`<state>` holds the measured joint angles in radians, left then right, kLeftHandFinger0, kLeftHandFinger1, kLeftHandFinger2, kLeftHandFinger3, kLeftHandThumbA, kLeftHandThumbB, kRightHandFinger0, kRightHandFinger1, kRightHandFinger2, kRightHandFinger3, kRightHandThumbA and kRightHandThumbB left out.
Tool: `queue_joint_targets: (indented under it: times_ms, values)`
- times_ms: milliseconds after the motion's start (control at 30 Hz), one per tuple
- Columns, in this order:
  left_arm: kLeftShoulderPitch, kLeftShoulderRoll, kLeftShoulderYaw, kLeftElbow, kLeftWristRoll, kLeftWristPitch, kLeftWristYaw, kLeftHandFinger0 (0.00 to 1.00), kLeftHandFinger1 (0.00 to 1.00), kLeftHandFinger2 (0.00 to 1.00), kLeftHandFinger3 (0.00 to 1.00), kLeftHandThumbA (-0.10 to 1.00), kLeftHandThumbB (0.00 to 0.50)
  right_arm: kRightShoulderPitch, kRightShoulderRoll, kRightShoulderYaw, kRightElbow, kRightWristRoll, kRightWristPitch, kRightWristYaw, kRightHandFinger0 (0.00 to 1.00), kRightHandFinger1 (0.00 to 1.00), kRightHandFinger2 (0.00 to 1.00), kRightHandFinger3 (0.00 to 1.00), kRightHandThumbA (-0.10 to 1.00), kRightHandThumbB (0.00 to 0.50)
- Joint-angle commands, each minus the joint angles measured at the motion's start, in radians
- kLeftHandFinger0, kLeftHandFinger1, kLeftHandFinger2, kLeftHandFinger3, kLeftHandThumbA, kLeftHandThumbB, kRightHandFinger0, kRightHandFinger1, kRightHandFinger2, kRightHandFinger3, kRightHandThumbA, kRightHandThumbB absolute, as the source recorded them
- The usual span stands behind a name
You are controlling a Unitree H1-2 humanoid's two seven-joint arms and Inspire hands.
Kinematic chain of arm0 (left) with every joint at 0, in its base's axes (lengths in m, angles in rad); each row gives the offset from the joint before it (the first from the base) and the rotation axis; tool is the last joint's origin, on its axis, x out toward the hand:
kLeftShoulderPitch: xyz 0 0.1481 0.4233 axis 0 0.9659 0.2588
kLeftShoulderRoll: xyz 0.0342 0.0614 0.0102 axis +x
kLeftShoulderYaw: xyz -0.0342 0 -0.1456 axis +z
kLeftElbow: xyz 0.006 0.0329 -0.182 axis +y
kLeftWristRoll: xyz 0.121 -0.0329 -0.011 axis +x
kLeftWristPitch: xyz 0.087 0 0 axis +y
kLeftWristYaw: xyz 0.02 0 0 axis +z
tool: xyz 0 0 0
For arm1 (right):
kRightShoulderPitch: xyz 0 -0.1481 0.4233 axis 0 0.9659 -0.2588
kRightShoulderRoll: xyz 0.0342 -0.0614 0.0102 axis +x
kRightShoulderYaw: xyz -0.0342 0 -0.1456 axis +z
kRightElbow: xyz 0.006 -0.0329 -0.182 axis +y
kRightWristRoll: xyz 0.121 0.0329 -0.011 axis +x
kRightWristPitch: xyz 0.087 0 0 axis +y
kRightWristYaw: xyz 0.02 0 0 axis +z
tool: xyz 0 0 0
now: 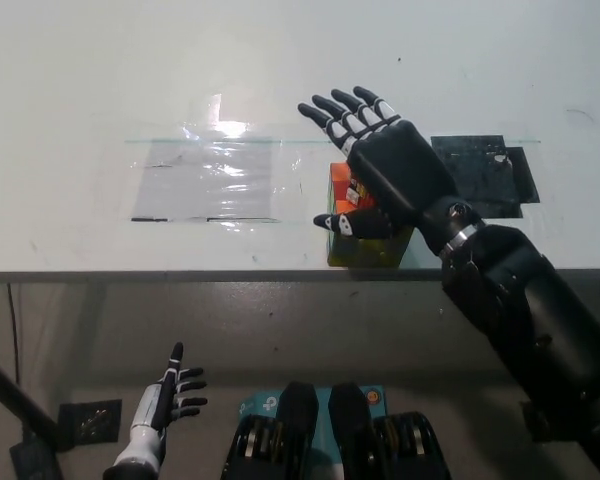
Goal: The robot uses its right hand to pick up the small cube kept on the middle on the desk and place it on the bigger cube kept next to it
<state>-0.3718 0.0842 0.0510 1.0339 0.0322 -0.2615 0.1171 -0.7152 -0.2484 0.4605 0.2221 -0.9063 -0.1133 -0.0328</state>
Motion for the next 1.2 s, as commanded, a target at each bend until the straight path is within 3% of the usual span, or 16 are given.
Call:
queue_joint_targets:
  times_ms: [0,200,267,367,533,633,700,733,800,1000,1100,1167]
  values:
    - [-0.006,0.005,0.0,-0.007,-0.001,-0.029,0.009,0.7,0.64,0.7,0.68,1.0,0.208,-0.006,-0.011,-0.041,-0.112,0.056,0.029,0.08,1.0,1.0,1.0,1.0,1.0,0.431]
    - [0.001,0.002,0.002,-0.011,0.0,-0.032,0.019,0.65,0.59,0.63,0.61,1.0,0.194,0.018,-0.009,-0.076,-0.238,0.103,0.083,0.187,1.0,1.0,1.0,1.0,1.0,0.447]
    - [0.009,0.003,-0.001,-0.02,0.001,-0.023,0.011,0.72,0.63,0.67,0.65,1.0,0.211,0.039,-0.019,-0.093,-0.315,0.113,0.096,0.216,1.0,1.0,1.0,1.0,1.0,0.449]
    - [0.007,0.003,-0.002,-0.015,0.006,-0.02,0.02,0.74,0.65,0.69,0.68,1.0,0.226,0.057,-0.028,-0.116,-0.387,0.131,0.106,0.247,1.0,1.0,1.0,1.0,1.0,0.436]
    - [0.013,0.001,0.006,-0.034,-0.005,-0.008,0.011,0.67,0.61,0.64,0.63,1.0,0.204,0.131,-0.064,-0.17,-0.606,0.137,0.131,0.295,1.0,1.0,1.0,1.0,1.0,0.421]
    - [0.012,0.003,0.006,-0.029,-0.004,-0.006,0.009,0.75,0.67,0.71,0.7,1.0,0.207,0.205,-0.07,-0.207,-0.721,0.125,0.158,0.307,1.0,1.0,1.0,1.0,1.0,0.421]
    - [0.014,0.005,0.001,-0.025,0.004,-0.013,0.013,0.74,0.67,0.71,0.7,1.0,0.2,0.237,-0.071,-0.223,-0.761,0.129,0.169,0.32,1.0,1.0,1.0,1.0,1.0,0.412]
    - [0.011,0.003,0.008,-0.016,-0.007,-0.019,0.008,0.75,0.67,0.71,0.69,1.0,0.232,0.295,-0.073,-0.253,-0.81,0.126,0.175,0.306,1.0,1.0,1.0,1.0,0.99,0.408]
    - [0.011,0.003,0.007,-0.005,-0.009,-0.036,0.002,0.73,0.65,0.68,0.67,1.0,0.232,0.327,-0.075,-0.273,-0.843,0.124,0.19,0.33,1.0,1.0,1.0,1.0,1.0,0.401]
    - [0.024,-0.004,0.02,-0.051,-0.019,0.021,0.001,0.66,0.62,0.65,0.63,1.0,0.236,0.561,-0.051,-0.414,-0.907,0.191,0.202,0.261,1.0,1.0,1.0,1.0,0.98,0.365]
    - [0.027,0.0,0.015,-0.047,-0.011,0.008,-0.001,0.68,0.63,0.66,0.65,1.0,0.237,0.638,-0.034,-0.469,-0.876,0.237,0.175,0.217,1.0,1.0,1.0,1.0,0.89,0.31]
    - [0.026,0.0,0.007,-0.044,0.005,0.004,0.017,0.66,0.61,0.65,0.64,1.0,0.218,0.66,-0.024,-0.488,-0.853,0.24,0.155,0.192,1.0,1.0,1.0,1.0,0.88,0.312]
